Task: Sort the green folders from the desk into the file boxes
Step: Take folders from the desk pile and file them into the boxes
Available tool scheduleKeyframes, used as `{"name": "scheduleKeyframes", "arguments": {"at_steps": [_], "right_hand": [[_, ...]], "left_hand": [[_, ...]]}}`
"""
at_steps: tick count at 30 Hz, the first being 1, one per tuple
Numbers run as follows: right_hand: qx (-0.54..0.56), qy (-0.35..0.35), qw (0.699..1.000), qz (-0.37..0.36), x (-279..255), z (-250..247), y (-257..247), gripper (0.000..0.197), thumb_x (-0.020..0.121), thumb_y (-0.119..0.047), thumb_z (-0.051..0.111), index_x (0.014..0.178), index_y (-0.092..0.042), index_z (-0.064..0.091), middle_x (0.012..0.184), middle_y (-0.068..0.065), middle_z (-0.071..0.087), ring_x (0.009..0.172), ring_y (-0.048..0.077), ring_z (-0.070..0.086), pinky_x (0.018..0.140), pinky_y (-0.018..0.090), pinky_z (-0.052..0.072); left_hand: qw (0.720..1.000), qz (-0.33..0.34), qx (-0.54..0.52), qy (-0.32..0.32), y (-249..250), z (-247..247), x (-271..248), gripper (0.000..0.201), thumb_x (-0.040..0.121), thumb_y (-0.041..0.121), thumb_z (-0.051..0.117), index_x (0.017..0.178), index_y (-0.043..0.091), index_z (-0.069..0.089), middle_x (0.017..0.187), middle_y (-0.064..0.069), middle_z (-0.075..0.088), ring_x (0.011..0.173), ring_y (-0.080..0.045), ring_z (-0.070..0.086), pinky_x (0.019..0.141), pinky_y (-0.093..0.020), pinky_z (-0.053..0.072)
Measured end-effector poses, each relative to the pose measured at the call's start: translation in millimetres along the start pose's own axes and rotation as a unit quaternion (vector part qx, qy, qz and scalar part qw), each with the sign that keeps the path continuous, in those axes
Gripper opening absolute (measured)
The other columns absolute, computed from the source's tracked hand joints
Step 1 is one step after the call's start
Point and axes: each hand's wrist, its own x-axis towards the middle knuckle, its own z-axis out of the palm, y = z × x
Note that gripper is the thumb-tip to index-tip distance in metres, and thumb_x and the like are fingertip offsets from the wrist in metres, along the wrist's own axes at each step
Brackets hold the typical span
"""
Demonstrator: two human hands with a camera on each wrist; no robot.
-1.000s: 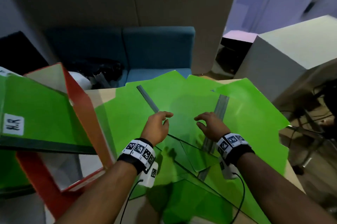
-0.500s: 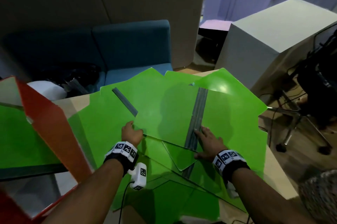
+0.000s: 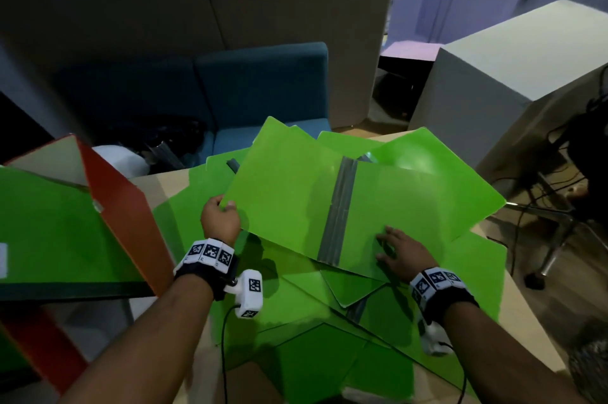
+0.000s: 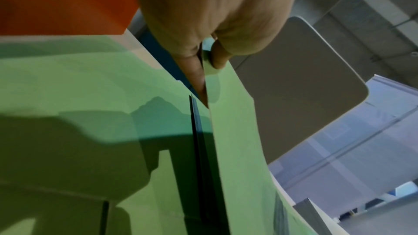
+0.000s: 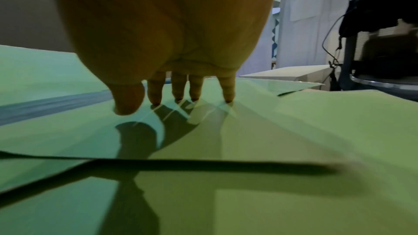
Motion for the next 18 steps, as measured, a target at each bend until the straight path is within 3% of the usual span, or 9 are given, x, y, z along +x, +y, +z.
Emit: {"name": "scheduleKeyframes", "arguments": {"at_steps": [3,7,10,13,15,18], "right_hand": [[-0.003,0.039,0.996,0.082,-3,2,5,0.066,0.085,-0.048,0.061,0.144,-0.034,0.034,0.158,-0.002,0.017,0.144,0.02,0.022,0.113,0.05,0.027],[0.055,0.069,0.981,0.17,-1,5,2,0.073,0.081,-0.045,0.069,0.142,-0.02,0.037,0.155,0.011,0.024,0.139,0.03,0.031,0.109,0.047,0.036],[0.092,0.087,0.974,0.189,3,1,-5,0.075,0.078,-0.033,0.076,0.14,-0.01,0.039,0.144,0.018,0.039,0.132,0.037,0.037,0.107,0.045,0.036],[0.158,0.102,0.957,0.222,5,-4,-9,0.081,0.072,-0.025,0.082,0.138,-0.005,0.039,0.139,0.021,0.042,0.128,0.038,0.041,0.104,0.046,0.039],[0.21,0.114,0.944,0.229,3,-6,-12,0.079,0.069,-0.021,0.084,0.132,-0.003,0.042,0.133,0.021,0.05,0.122,0.036,0.049,0.099,0.044,0.045],[0.282,0.105,0.934,0.191,-4,-4,-19,0.074,0.068,-0.014,0.084,0.129,-0.005,0.042,0.126,0.016,0.059,0.115,0.032,0.057,0.094,0.039,0.046]], "left_hand": [[0.997,0.013,-0.032,0.07,-3,-22,14,0.033,0.097,0.013,0.054,0.128,0.003,0.054,0.135,-0.022,0.053,0.122,-0.039,0.051,0.103,-0.044,0.043],[0.988,0.062,-0.081,0.115,3,-38,6,0.033,0.095,0.018,0.058,0.125,0.004,0.057,0.131,-0.017,0.057,0.122,-0.03,0.053,0.1,-0.033,0.04],[0.992,0.069,-0.094,0.043,1,-31,-10,0.044,0.092,0.018,0.064,0.132,0.005,0.049,0.131,-0.01,0.057,0.118,-0.022,0.054,0.101,-0.032,0.041],[0.997,0.026,-0.035,-0.068,-11,-15,-25,0.048,0.092,0.016,0.063,0.132,0.005,0.039,0.129,-0.005,0.052,0.114,-0.033,0.058,0.096,-0.048,0.051],[0.993,-0.002,-0.018,-0.118,-19,-4,-37,0.033,0.094,0.011,0.059,0.121,0.01,0.041,0.114,-0.001,0.048,0.1,-0.033,0.064,0.087,-0.046,0.056],[0.983,-0.031,-0.003,-0.183,-31,13,-50,0.021,0.091,0.01,0.062,0.097,0.014,0.042,0.106,-0.012,0.058,0.099,-0.036,0.064,0.087,-0.051,0.055]]}}
